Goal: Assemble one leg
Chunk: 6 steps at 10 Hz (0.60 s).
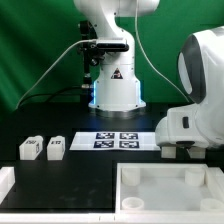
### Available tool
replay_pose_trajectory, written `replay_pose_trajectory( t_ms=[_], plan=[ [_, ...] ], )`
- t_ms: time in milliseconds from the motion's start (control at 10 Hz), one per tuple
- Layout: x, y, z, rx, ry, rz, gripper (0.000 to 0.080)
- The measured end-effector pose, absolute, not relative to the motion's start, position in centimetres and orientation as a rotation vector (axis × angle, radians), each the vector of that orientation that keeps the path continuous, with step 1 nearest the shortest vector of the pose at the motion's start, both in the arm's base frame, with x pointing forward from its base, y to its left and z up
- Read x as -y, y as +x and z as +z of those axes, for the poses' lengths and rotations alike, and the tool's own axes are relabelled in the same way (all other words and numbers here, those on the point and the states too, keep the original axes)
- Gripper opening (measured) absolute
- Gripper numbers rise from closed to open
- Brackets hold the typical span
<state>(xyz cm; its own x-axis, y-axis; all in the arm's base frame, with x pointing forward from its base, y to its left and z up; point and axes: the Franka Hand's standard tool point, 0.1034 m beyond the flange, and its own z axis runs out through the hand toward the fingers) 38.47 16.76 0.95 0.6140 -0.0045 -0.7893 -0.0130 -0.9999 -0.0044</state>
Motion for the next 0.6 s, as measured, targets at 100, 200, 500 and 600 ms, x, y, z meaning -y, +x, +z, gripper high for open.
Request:
replay_pose_trajectory(
  t_ms=[100, 200, 500, 600],
  plan=[
    [-16.76, 38.47, 0.96, -0.015, -2.813, 1.376, 0.0289],
    [-16.76, 38.48, 0.96, -0.015, -2.813, 1.376, 0.0289],
    [-16.76, 38.48, 0.96, -0.015, -2.813, 1.376, 0.029],
    [-16.76, 38.48, 0.96, -0.015, -2.813, 1.376, 0.029]
  ],
)
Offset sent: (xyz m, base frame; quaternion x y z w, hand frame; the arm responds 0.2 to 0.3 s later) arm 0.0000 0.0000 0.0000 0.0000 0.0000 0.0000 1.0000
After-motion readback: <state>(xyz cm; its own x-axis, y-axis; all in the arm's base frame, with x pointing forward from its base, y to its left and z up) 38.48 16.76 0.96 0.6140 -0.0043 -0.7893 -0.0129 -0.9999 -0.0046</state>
